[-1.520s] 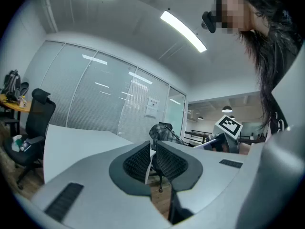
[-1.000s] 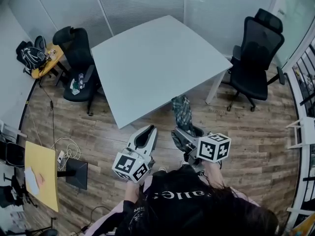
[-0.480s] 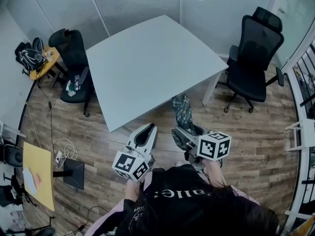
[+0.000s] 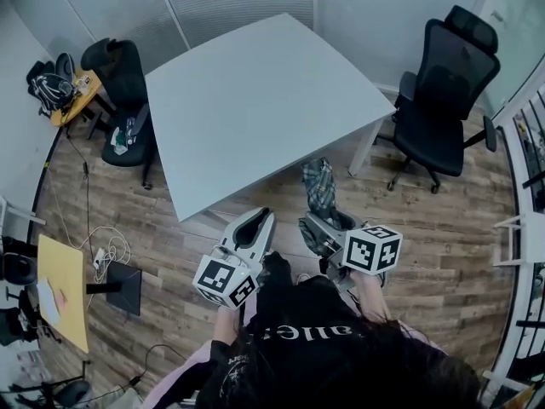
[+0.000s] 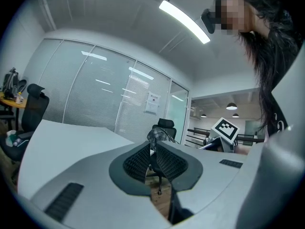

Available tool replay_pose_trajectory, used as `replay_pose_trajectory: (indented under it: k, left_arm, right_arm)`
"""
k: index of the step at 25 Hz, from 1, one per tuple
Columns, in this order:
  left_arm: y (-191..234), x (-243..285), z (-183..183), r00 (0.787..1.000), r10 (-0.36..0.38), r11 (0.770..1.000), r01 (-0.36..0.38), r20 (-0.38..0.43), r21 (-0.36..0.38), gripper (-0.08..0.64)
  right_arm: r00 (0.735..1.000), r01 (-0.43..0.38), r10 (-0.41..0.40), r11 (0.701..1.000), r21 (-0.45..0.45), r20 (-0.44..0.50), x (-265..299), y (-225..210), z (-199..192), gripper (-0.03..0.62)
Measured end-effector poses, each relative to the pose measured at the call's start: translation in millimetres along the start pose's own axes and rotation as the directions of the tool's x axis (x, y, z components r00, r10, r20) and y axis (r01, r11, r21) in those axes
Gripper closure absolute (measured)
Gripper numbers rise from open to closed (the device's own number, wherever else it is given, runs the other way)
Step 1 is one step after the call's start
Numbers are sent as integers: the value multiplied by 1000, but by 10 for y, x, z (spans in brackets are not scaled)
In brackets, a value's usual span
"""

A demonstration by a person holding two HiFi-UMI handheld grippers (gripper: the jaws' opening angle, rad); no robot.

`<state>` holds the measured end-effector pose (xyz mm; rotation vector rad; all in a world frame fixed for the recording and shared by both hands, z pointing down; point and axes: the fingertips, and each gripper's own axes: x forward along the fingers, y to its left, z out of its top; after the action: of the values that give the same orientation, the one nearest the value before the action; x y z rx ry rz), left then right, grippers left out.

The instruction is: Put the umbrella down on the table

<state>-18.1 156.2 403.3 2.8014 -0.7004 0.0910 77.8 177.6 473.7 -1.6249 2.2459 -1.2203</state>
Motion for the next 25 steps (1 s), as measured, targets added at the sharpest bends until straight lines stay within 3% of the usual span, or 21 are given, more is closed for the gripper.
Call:
replay_pose_trajectory:
  k: [7,12,25]
  left_arm:
    - [236,110,-28,999,25,1000,-25,-26,-5,518]
    - [530,362,-2,1000,4,1000,-4,-23,-14,518]
    - [1706,1062,425,1000,-13,1000,13,-18,-23,518]
  right_arm:
    - [1000,-3,3,1000,26,-9,242,-129,109,364]
    - [1000,16,-16,999,30,-23,543,-278,250,364]
    - [998,47,-46,998,31,-34,1618,-387,1039,364]
